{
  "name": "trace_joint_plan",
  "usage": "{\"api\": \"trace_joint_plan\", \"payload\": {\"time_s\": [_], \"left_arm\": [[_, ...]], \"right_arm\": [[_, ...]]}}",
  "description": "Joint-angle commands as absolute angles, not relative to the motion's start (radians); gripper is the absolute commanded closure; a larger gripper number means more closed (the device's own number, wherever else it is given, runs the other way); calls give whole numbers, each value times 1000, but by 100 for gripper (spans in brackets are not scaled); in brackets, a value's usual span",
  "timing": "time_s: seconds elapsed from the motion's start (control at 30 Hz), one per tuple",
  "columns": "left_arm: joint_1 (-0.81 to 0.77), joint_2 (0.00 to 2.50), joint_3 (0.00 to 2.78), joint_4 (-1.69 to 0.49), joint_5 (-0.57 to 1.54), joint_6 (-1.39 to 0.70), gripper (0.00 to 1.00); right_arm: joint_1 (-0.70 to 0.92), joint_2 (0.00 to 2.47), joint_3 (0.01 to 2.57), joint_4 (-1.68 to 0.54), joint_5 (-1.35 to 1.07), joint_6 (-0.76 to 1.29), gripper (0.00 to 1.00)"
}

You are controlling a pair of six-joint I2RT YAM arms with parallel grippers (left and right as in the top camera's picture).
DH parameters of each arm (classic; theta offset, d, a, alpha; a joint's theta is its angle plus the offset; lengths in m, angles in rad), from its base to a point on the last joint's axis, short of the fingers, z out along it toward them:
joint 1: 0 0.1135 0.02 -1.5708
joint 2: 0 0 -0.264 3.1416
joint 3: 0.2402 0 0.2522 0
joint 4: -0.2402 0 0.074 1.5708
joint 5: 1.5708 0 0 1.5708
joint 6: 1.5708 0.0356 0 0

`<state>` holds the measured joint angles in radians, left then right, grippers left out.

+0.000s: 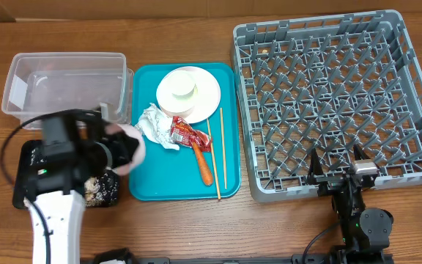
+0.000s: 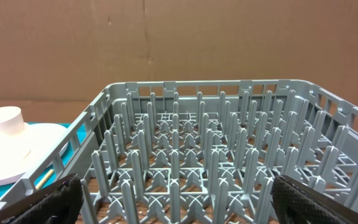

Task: Sort waste into correct bins and load items into the dishwasher
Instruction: 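Carry the empty pink bowl back and set it on the teal tray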

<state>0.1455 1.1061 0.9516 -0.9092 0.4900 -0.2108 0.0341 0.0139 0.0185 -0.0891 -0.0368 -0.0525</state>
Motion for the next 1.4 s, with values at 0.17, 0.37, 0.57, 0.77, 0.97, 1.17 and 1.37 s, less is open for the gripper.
{"api": "trace_joint_plan", "payload": {"time_s": [0.17, 0.37, 0.57, 0.77, 0.97, 1.17, 1.37], "left_arm": [[-179, 1191, 964, -968, 150, -221, 96], [-286, 1322, 962, -954, 147, -248, 96], [-323, 1461, 962, -903, 146, -247, 96], [-321, 1520, 962, -881, 138, -248, 96], [-321, 1522, 962, -882, 145, -247, 50], [-320, 1522, 1008, -897, 157, -242, 46], [-320, 1522, 1175, -911, 77, -213, 45]], "right_arm": [[31, 5, 8, -81, -39, -53, 0], [31, 5, 8, -81, -39, -53, 0], [31, 5, 8, -81, -39, -53, 0], [31, 5, 8, -81, -39, -53, 0], [31, 5, 8, -81, -39, -53, 0], [31, 5, 8, -81, -39, -53, 0], [31, 5, 8, -81, -39, -53, 0]]}}
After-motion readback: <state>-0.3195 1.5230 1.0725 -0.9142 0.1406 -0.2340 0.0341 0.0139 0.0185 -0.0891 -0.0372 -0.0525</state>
